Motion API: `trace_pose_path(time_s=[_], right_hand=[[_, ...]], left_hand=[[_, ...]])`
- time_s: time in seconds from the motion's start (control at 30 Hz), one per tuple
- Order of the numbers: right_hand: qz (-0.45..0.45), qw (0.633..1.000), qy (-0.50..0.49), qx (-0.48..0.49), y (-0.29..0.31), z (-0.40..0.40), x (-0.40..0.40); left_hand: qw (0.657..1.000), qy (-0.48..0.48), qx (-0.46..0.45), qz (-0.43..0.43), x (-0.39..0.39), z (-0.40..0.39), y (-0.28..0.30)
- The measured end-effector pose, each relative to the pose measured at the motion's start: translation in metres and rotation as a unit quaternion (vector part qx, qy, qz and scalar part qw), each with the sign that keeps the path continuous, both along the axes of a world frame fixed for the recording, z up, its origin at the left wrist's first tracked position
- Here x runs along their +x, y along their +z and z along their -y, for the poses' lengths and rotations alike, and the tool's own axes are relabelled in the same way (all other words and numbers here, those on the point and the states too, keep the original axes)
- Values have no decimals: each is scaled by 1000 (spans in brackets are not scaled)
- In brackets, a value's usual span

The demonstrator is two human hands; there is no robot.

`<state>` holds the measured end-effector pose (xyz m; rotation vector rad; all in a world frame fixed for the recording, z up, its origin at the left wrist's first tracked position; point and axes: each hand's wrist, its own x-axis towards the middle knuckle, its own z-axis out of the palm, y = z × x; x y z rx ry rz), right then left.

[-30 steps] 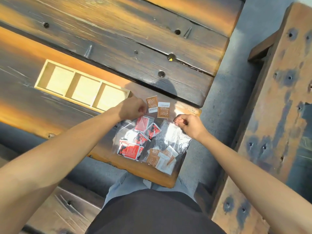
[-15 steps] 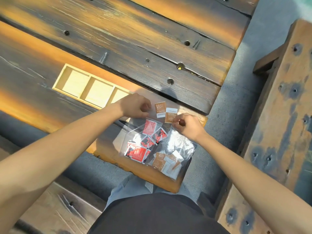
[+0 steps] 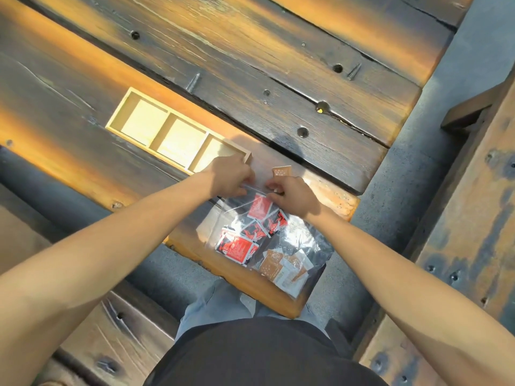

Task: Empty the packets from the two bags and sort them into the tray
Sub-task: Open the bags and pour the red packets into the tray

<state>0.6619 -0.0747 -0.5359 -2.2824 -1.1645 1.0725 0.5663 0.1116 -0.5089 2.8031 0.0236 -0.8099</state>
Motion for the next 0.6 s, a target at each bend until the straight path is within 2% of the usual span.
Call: trace_pose_path(time_s=[0.1, 0.4, 0.6], right_hand=[[-10, 1000, 2, -1, -2, -5, 1], [-32, 999, 17, 28, 7, -1, -2], [-15, 999, 30, 36, 26, -1, -15]], left_hand=[[1000, 24, 1, 11, 0, 2, -4], [990, 67, -124, -5, -15, -14, 10], [983, 106, -145, 22, -36, -13, 28]])
